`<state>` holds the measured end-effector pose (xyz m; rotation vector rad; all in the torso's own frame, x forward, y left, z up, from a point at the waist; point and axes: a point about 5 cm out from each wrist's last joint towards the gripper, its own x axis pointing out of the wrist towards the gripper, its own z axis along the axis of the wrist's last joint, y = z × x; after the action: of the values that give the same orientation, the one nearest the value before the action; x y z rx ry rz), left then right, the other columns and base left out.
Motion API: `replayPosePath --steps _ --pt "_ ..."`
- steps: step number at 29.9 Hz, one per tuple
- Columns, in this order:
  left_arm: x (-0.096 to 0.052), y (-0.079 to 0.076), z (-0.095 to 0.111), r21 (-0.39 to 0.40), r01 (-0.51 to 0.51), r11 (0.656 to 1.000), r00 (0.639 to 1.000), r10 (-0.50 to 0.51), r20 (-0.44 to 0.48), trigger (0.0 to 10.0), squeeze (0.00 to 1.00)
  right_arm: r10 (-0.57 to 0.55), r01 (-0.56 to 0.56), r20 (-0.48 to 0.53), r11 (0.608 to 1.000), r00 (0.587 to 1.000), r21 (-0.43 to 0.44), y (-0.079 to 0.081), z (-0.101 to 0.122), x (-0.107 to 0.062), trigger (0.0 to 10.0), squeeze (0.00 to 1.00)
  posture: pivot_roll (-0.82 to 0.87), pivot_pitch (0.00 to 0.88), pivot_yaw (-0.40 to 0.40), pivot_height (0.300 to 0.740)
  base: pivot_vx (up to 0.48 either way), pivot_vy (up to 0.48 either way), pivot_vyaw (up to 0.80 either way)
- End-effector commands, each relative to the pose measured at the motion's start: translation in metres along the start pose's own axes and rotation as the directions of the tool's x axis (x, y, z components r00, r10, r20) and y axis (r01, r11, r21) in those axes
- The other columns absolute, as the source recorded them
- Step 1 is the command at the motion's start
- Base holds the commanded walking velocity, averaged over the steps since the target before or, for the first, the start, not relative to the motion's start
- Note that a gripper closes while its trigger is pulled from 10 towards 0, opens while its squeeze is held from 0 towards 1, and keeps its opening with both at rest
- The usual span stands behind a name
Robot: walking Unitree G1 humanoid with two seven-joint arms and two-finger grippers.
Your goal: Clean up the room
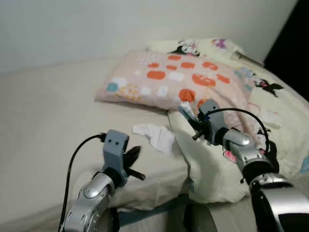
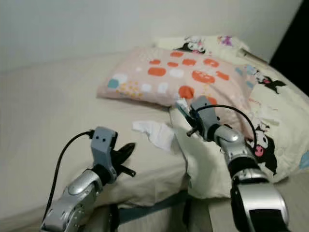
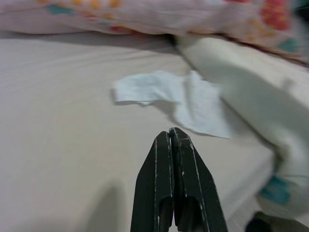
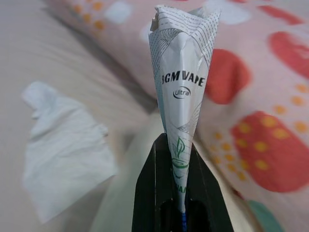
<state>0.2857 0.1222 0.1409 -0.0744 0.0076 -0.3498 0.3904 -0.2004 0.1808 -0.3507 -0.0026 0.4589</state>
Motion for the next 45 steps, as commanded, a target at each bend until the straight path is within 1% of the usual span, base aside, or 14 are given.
replayPosePath --steps 1,2,4,5,6,8,9,10,11,13,19,26,30,45 --pt "0.0 0.003 -0.008 0.001 -0.042 0.999 0.999 0.042 -0.028 10.0 0.0 -0.009 0.009 0.011 1.0 1.0 0.016 0.004 -0.005 -0.002 10.0 0.0 0.01 0.128 -0.031 0.578 0.0 0.0 0.0" --pt "0.0 0.01 -0.016 0.036 -0.105 0.994 0.993 0.107 -0.054 10.0 0.0 -0.054 0.053 0.045 0.998 0.997 0.029 0.019 -0.01 -0.001 10.0 0.0 0.0 0.095 -0.023 0.578 0.0 0.0 0.0" --pt "-0.002 0.019 -0.028 0.09 -0.174 0.981 0.981 0.181 -0.077 10.0 0.0 -0.147 0.141 0.083 0.987 0.986 0.074 0.046 -0.018 -0.006 10.0 0.0 0.0 0.086 -0.018 0.578 0.0 0.0 0.0" --pt "-0.002 0.019 -0.028 0.09 -0.174 0.981 0.981 0.181 -0.077 10.0 0.0 -0.147 0.141 0.083 0.987 0.986 0.074 0.046 -0.018 -0.006 10.0 0.0 0.0 0.086 -0.018 0.578 0.0 0.0 0.0" --pt "-0.004 0.023 -0.034 0.104 -0.208 0.973 0.973 0.216 -0.077 10.0 0.0 -0.2 0.195 0.058 0.977 0.978 0.083 0.07 -0.033 -0.015 10.0 0.0 0.0 0.079 -0.012 0.578 0.0 0.0 0.0" --pt "-0.005 0.023 -0.036 0.105 -0.215 0.971 0.972 0.223 -0.077 10.0 0.0 -0.212 0.207 0.047 0.975 0.976 0.084 0.076 -0.038 -0.018 10.0 0.0 0.0 0.079 -0.012 0.578 0.0 0.0 0.0" --pt "-0.005 0.025 -0.039 0.111 -0.238 0.965 0.966 0.247 -0.076 10.0 0.0 -0.254 0.252 0.019 0.963 0.967 0.096 0.088 -0.05 -0.027 10.0 0.0 0.0 0.075 -0.008 0.578 0.0 0.0 0.0" --pt "-0.006 0.024 -0.04 0.115 -0.24 0.964 0.966 0.249 -0.072 10.0 0.0 -0.277 0.275 0.007 0.955 0.961 0.11 0.093 -0.056 -0.032 10.0 0.0 0.0 0.072 -0.006 0.578 0.0 0.0 0.0" --pt "-0.006 0.024 -0.04 0.115 -0.24 0.964 0.966 0.249 -0.072 10.0 0.0 -0.277 0.275 0.007 0.955 0.961 0.11 0.093 -0.056 -0.032 10.0 0.0 0.0 0.072 -0.006 0.578 0.0 0.0 0.0" --pt "-0.006 0.023 -0.043 0.114 -0.249 0.962 0.965 0.257 -0.06 10.0 0.0 -0.33 0.329 -0.011 0.935 0.944 0.13 0.104 -0.065 -0.044 10.0 0.0 0.0 0.068 0.0 0.578 0.0 0.0 0.0" --pt "-0.005 0.02 -0.046 0.106 -0.251 0.962 0.965 0.258 -0.055 10.0 0.0 -0.394 0.396 -0.039 0.908 0.918 0.136 0.111 -0.07 -0.059 10.0 0.0 0.0 0.064 0.004 0.578 0.0 0.0 0.0" --pt "-0.003 0.013 -0.045 0.098 -0.223 0.97 0.973 0.227 -0.037 10.0 0.0 -0.406 0.411 -0.064 0.899 0.912 0.148 0.113 -0.074 -0.065 10.0 0.0 0.0 0.058 0.003 0.578 0.0 0.0 0.0" --pt "-0.001 0.012 -0.045 0.102 -0.216 0.971 0.975 0.22 -0.024 10.0 0.0 -0.395 0.4 -0.063 0.903 0.916 0.158 0.115 -0.073 -0.069 10.0 0.0 0.0 0.051 0.0 0.602 0.0 0.0 0.0" --pt "0.001 0.013 -0.045 0.108 -0.217 0.97 0.975 0.22 -0.02 10.0 0.0 -0.37 0.383 -0.101 0.909 0.923 0.166 0.123 -0.075 -0.068 10.0 0.0 0.0 0.048 -0.006 0.667 0.0 0.0 0.0"
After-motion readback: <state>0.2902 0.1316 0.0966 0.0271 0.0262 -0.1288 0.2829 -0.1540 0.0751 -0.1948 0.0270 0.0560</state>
